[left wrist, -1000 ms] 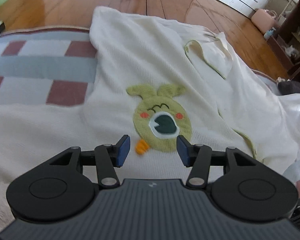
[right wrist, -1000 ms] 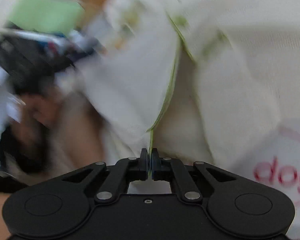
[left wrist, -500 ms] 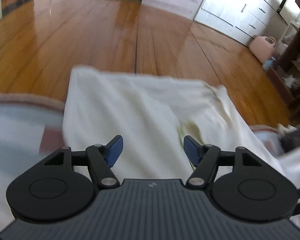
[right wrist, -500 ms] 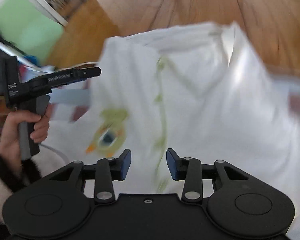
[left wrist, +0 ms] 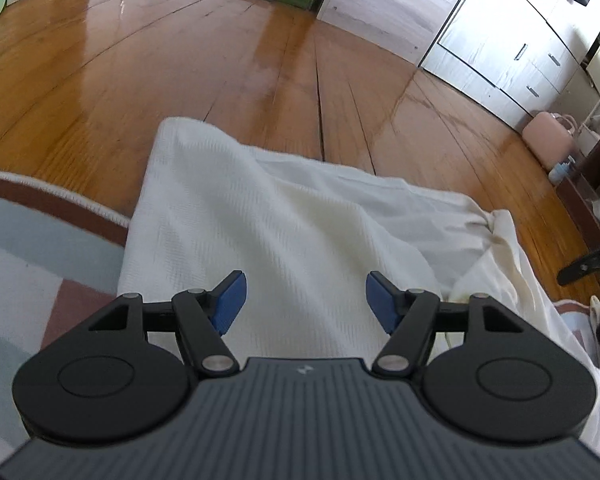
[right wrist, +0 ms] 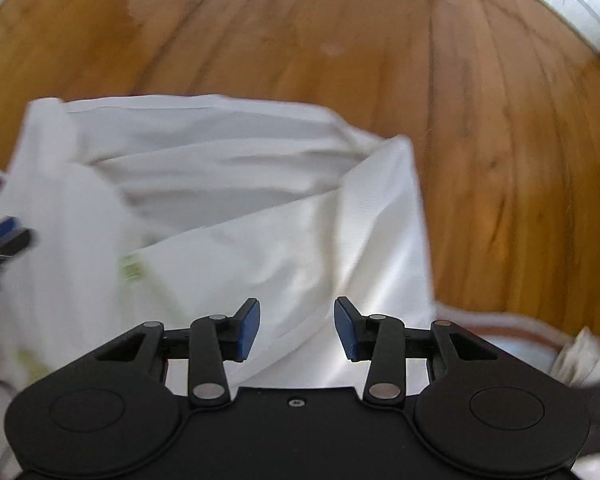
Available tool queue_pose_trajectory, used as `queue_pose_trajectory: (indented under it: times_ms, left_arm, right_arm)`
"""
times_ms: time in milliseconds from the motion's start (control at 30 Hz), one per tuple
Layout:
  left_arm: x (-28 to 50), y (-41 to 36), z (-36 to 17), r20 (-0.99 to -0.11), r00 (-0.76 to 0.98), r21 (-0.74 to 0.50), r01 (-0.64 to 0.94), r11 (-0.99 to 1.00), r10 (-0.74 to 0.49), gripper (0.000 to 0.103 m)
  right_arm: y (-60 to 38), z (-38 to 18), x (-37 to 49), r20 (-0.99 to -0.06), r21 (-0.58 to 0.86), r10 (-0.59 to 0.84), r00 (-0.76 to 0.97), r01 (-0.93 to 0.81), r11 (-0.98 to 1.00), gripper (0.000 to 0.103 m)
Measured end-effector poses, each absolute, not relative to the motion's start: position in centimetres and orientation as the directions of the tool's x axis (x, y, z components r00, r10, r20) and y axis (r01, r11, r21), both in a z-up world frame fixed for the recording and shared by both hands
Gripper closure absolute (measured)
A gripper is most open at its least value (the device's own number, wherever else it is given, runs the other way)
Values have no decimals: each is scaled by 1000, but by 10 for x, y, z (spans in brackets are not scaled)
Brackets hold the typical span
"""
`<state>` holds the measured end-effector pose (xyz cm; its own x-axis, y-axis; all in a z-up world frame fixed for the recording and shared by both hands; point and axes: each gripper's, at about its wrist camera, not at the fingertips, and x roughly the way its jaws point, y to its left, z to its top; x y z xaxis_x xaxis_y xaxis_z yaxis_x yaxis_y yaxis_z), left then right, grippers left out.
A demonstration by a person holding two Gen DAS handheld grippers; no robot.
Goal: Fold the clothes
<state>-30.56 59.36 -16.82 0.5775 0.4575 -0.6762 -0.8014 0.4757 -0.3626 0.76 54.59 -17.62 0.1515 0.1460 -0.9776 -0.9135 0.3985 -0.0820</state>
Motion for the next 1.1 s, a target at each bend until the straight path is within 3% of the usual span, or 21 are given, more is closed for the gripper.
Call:
queue_pose_trajectory:
  times_ms: [233,467,633,733,767,833,867,900,1100]
  left_arm:
    - [-311,593,-176,-695,527,-306,-833,461,490,37]
    - [-307,596,-180,-686,535,-321,-831,455,493,37]
    - [-301,593,-181,-691,529,-307,-832,463,493,37]
    - [-303,593,-180,-690,517,-290,-839,461,507,37]
    - [-304,594,-180,-690,513,-288,-842,457,511,38]
    - [-307,595,-179,-688,507,-286,-847,449,518,39]
    - [-309,596,-179,-688,504,-285,-849,445,522,39]
    - [-310,596,-179,-687,501,-283,-852,441,526,39]
    - [-318,600,-177,-682,487,-284,-864,415,546,39]
  right_arm:
    - [543,-190,41,-958,-27,252,137,-918,395,57]
    - [548,-231,40,-970,-33,221,104,-952,305,58]
    - [571,-246,45,-976,-52,182,122,-935,351,48]
    - [590,-251,44,-951,-161,198,237,-927,338,40]
    - [596,-251,47,-941,-199,192,278,-916,348,42]
    - [603,-248,58,-933,-231,170,318,-889,396,65]
    - [605,-246,66,-935,-223,164,316,-879,421,90]
    - [604,-243,73,-931,-220,168,323,-867,447,99]
    - [563,-218,107,-840,-207,282,464,-753,625,99]
